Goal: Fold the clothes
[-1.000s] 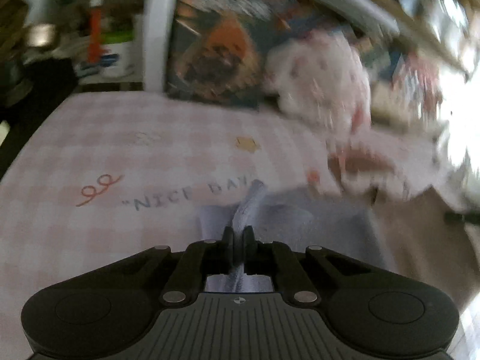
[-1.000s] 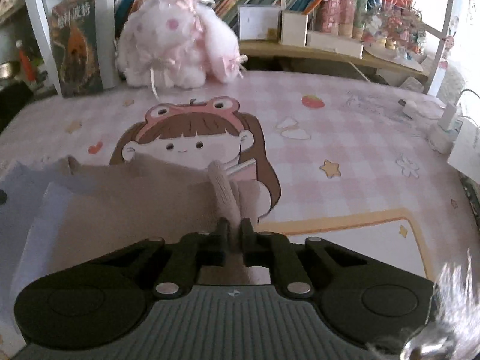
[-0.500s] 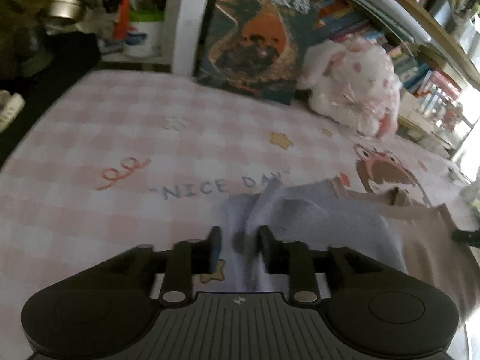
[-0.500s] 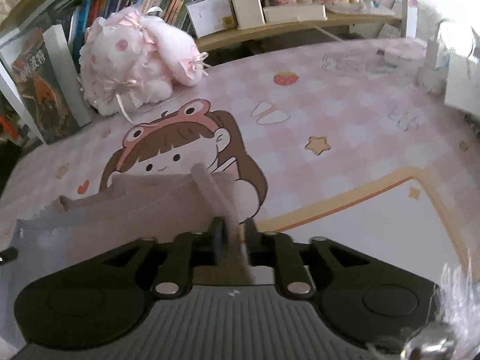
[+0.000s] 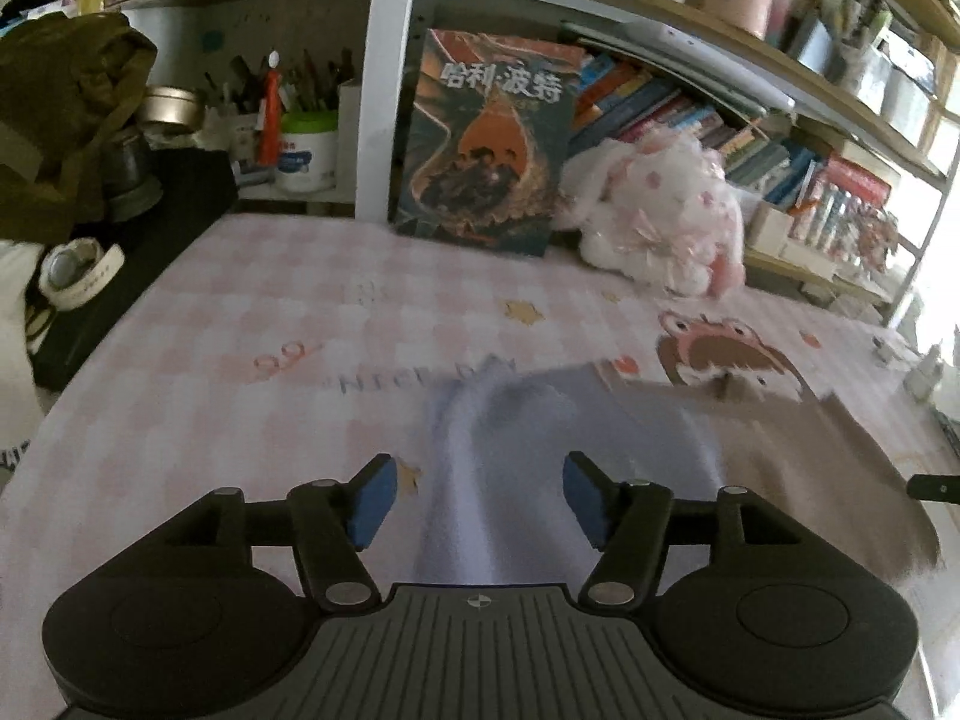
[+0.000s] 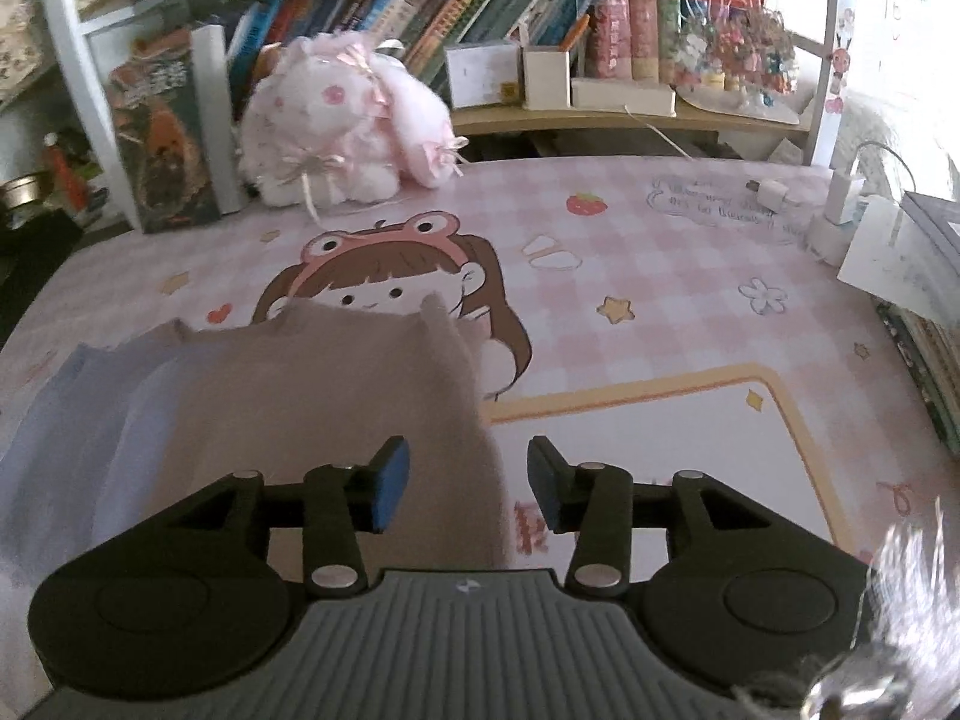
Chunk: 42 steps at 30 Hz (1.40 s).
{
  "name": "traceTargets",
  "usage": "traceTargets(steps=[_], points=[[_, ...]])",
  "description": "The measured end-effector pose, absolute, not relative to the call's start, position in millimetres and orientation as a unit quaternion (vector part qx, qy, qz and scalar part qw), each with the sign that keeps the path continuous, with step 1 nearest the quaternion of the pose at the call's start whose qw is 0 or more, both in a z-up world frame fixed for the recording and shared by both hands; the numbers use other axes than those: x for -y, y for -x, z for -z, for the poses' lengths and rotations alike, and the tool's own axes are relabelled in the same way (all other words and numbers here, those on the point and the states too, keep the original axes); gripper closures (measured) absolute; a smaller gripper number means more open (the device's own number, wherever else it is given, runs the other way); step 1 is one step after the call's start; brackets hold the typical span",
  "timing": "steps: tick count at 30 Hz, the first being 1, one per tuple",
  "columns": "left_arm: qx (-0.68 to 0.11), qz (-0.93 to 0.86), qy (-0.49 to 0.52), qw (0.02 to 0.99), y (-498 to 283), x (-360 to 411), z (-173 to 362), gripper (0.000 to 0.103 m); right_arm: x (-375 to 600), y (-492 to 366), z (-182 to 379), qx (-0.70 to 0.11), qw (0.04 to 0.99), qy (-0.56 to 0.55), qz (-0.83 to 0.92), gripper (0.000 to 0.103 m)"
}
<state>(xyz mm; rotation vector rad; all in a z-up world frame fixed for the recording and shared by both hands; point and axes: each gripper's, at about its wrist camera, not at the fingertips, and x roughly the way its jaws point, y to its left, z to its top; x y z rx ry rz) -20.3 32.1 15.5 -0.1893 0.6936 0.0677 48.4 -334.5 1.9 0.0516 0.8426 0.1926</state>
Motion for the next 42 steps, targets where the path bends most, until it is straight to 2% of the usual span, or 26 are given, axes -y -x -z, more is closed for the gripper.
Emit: traceTargets(steps=[9,12,17,27,32,42], points=[[-0.356,-0.044,0.090,0.929,75,22,-11,0.037,339,16,9,-0.411,0.901,0.024,-0.140,0.059],[-0.357,-0.057,0.098,0.927,90,36,-11,0.028,343,32,10,-0.411,0.898,0.033,-0.151,0.046],[-0.361,-0.076,0.111,0.923,116,58,-9,0.019,353,56,10,-0.413,0.895,0.043,-0.165,0.033],[-0.371,-0.091,0.108,0.918,155,92,-4,0.018,370,97,11,-0.409,0.892,0.054,-0.186,0.025],[-0.383,-0.093,0.116,0.912,157,91,0,0.012,370,103,11,-0.409,0.890,0.064,-0.189,0.014],[-0.416,-0.064,0.251,0.872,128,47,21,0.013,353,86,18,-0.432,0.881,0.070,-0.181,0.011]])
